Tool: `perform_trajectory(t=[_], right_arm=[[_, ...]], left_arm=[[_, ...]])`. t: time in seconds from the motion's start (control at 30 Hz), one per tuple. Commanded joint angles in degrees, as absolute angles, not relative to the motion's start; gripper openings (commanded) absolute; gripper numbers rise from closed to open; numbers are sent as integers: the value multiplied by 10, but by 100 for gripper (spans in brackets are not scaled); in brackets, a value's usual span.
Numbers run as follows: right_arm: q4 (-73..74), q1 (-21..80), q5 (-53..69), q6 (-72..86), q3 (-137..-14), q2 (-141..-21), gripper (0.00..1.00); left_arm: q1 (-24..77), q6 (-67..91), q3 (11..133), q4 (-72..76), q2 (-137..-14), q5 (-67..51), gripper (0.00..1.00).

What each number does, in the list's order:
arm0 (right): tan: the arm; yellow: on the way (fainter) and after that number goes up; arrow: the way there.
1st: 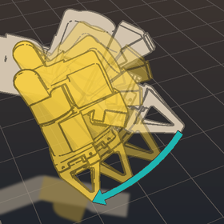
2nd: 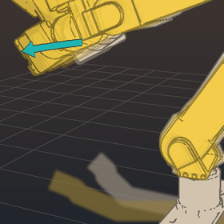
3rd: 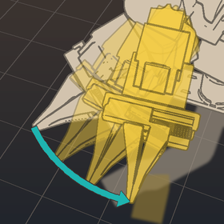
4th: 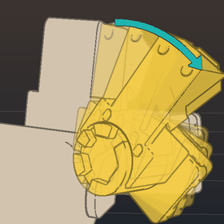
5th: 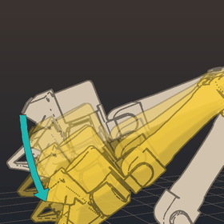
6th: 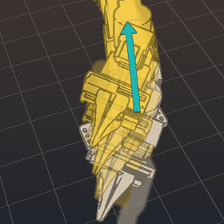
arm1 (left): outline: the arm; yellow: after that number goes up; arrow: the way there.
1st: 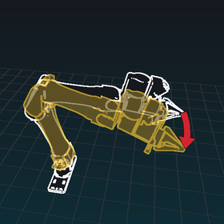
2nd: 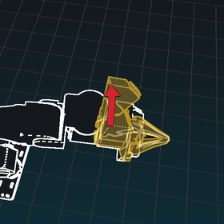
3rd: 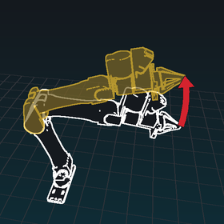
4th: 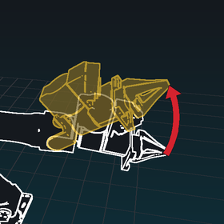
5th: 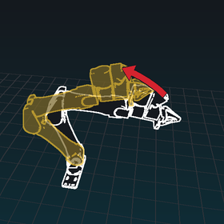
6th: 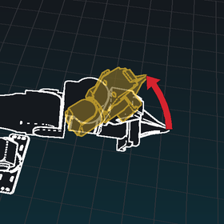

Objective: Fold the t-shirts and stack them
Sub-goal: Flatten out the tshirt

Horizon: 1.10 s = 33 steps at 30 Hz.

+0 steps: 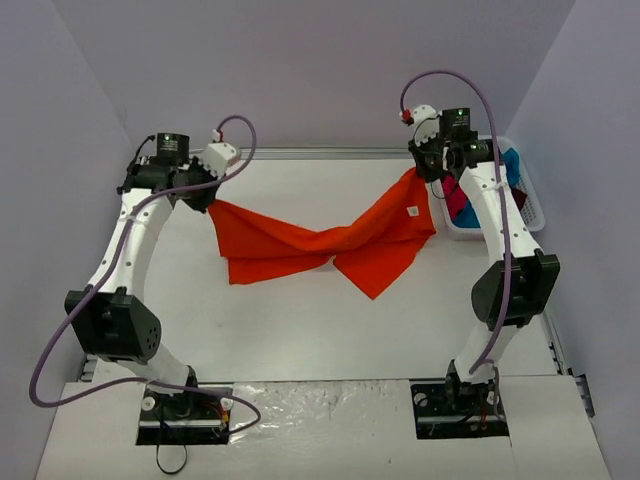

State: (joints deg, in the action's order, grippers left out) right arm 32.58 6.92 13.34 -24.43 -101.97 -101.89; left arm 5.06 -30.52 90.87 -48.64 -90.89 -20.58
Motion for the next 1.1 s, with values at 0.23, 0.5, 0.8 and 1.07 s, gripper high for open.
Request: perform_trajectory(t=[0.23, 0.5, 0.8, 1.07], right_arm=[[369, 50, 155, -236, -1093, -925, 0], [372, 48, 180, -217, -975, -701, 0], [399, 49, 175, -201, -1029, -662, 0], [350, 46, 145, -226, -1027, -824, 0]], left_arm=[[14, -211, 1003, -463, -758, -93, 2], [7, -217, 880, -468, -608, -54, 2], [6, -192, 966, -501, -604, -63, 2], [6, -193, 1008, -440, -757, -47, 2]])
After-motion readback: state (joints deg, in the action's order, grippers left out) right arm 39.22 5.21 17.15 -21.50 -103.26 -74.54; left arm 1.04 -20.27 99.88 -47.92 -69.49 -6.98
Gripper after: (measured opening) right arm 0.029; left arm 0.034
